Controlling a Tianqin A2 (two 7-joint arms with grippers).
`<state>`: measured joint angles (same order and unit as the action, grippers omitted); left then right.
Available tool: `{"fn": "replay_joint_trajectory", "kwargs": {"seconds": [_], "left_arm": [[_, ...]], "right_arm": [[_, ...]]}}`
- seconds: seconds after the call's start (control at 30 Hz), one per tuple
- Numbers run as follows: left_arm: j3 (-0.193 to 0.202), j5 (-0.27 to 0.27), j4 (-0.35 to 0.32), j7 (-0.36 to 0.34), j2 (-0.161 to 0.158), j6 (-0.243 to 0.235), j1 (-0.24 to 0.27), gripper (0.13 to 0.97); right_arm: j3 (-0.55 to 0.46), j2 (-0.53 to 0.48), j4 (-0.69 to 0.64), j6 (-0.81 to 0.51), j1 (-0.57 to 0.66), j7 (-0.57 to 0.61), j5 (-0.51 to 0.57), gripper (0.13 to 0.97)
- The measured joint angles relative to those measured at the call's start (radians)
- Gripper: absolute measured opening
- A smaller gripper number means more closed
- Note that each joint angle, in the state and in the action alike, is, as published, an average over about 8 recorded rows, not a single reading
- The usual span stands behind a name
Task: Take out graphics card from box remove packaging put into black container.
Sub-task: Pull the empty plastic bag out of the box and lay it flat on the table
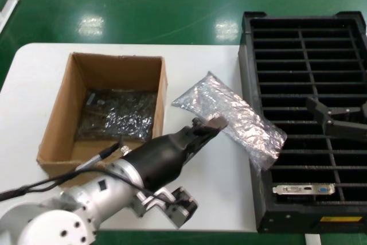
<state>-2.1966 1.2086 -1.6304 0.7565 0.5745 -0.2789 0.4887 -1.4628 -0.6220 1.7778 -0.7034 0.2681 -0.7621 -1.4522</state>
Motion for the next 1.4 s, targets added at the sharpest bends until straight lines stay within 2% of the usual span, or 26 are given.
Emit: {"fn": "replay_joint_trajectory", "kwargs": {"seconds": [0.1, 0.2, 0.3, 0.57, 0.63, 0.73, 0.87, 1.07, 1.4], "left_arm": [[-0.021, 0.095, 0.061, 0.102, 0.007, 0.007, 0.016, 0.138], [-0.001, 0.163, 0.125, 0.167, -0.008, -0.003, 0.019, 0.138], [0.024, 0.200, 0.208, 0.201, -0.042, -0.006, 0.031, 0.138], [0.093, 0.255, 0.489, 0.209, -0.189, -0.012, 0.109, 0.138], [0.107, 0.261, 0.546, 0.193, -0.220, -0.021, 0.128, 0.138], [0.120, 0.251, 0.598, 0.140, -0.248, -0.041, 0.144, 0.138], [0.131, 0.205, 0.617, 0.023, -0.261, -0.069, 0.148, 0.138], [0.154, 0.113, 0.604, -0.149, -0.270, -0.095, 0.138, 0.138], [0.192, 0.039, 0.545, -0.281, -0.264, -0.137, 0.125, 0.147]], "right_arm": [[0.000, 0.000, 0.000, 0.000, 0.000, 0.000, 0.000, 0.966], [0.000, 0.000, 0.000, 0.000, 0.000, 0.000, 0.000, 0.966], [0.000, 0.000, 0.000, 0.000, 0.000, 0.000, 0.000, 0.966], [0.000, 0.000, 0.000, 0.000, 0.000, 0.000, 0.000, 0.966], [0.000, 0.000, 0.000, 0.000, 0.000, 0.000, 0.000, 0.966], [0.000, 0.000, 0.000, 0.000, 0.000, 0.000, 0.000, 0.966], [0.000, 0.000, 0.000, 0.000, 0.000, 0.000, 0.000, 0.966], [0.000, 0.000, 0.000, 0.000, 0.000, 0.000, 0.000, 0.966], [0.000, 0.000, 0.000, 0.000, 0.000, 0.000, 0.000, 0.966]]}}
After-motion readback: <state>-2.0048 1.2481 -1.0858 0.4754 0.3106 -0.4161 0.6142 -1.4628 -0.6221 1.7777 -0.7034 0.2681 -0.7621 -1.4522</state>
